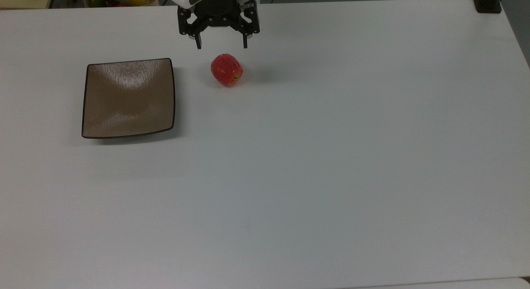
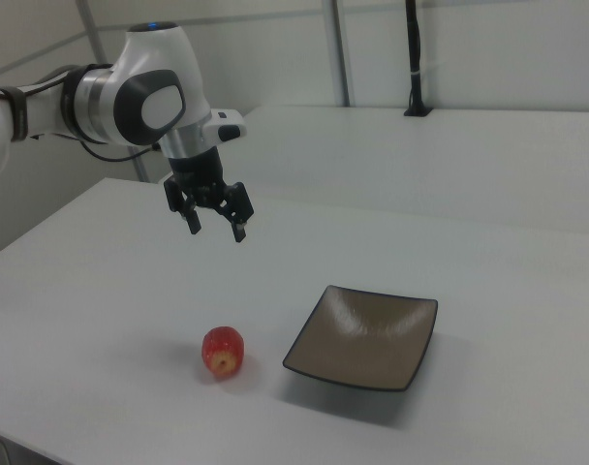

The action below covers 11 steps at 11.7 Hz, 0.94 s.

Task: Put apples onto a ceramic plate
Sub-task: 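Move the open gripper over the red apple and lower it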

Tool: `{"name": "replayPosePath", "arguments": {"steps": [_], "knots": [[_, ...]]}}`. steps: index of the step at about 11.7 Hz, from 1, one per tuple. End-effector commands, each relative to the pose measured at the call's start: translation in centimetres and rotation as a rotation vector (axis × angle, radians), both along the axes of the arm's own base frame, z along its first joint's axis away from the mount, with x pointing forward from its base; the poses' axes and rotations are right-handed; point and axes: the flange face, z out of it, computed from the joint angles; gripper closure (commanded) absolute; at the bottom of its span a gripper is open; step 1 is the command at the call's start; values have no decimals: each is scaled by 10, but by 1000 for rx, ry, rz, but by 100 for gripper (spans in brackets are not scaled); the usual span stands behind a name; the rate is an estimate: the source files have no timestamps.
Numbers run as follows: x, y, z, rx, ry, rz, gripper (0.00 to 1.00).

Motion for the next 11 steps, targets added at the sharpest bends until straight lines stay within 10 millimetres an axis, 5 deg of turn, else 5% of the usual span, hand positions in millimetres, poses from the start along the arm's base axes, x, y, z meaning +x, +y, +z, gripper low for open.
{"name": "replayPosePath", "arguments": {"steps": [1, 7, 11], "knots": [[-28, 2, -15, -3, 58, 175, 0], [-45, 3, -75, -6, 157, 444, 0], [-37, 0, -127, -88, 171, 523, 0]]}}
